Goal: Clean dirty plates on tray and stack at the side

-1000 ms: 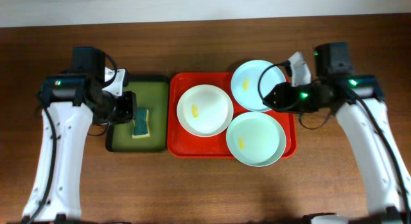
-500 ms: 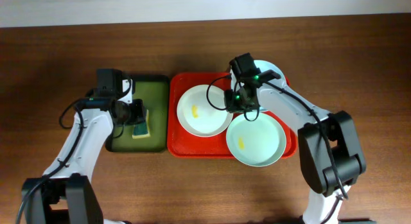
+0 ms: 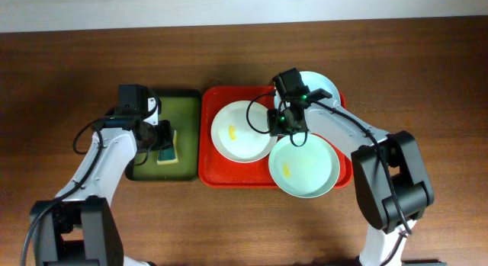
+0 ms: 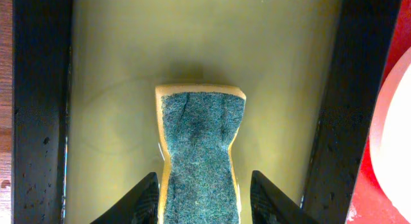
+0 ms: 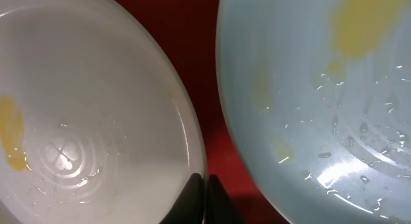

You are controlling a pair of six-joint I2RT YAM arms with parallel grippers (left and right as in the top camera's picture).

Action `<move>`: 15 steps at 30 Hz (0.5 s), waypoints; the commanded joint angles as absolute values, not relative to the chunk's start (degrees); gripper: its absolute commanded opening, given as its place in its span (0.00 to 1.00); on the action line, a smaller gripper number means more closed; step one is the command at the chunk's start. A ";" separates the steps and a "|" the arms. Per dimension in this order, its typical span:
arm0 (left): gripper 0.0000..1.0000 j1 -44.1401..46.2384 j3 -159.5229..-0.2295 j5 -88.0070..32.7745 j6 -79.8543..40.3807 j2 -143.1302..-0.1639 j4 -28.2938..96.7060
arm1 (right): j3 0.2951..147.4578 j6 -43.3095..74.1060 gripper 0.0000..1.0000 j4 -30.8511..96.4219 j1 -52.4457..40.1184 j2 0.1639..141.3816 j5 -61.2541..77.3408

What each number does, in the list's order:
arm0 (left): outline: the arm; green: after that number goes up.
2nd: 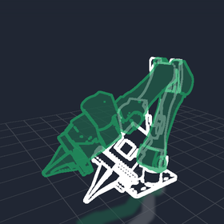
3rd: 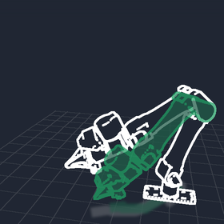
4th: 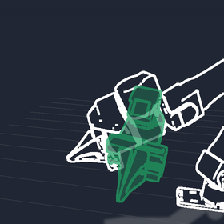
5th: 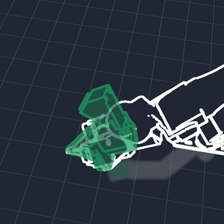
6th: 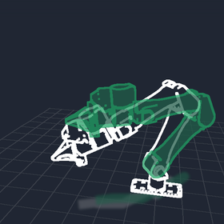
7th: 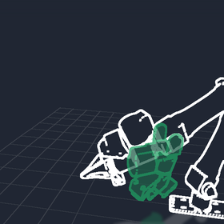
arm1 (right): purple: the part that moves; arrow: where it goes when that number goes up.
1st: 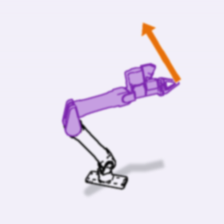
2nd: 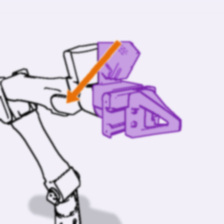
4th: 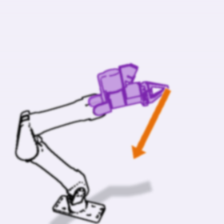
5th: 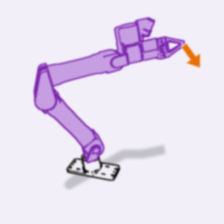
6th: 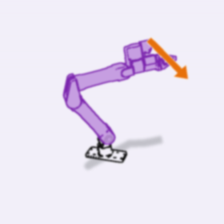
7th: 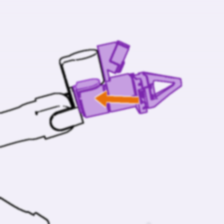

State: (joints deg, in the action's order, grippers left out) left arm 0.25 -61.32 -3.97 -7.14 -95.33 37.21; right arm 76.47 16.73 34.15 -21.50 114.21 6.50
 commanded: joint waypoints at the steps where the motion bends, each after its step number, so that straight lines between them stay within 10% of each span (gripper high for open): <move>1: 0.45 -0.01 -60.88 -3.16 -7.29 -95.68 37.06 | 75.92 17.04 0.04 33.58 -21.80 114.83 10.94; 4: 0.47 -0.01 -60.88 -3.16 -7.29 -95.68 37.06 | 75.92 17.06 0.26 33.61 -21.80 114.83 11.60; 7: 0.48 -0.01 -60.88 -3.18 -7.29 -95.68 37.08 | 75.90 18.11 0.04 34.28 -21.80 114.83 11.60; 15: 0.41 -0.01 -60.88 -3.14 -8.36 -95.68 37.06 | 75.92 20.08 0.10 34.61 -21.87 114.83 12.25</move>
State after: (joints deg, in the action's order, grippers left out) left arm 0.25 -61.32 -3.97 -7.64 -95.33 37.21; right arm 76.31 19.70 34.59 -21.47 114.21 11.73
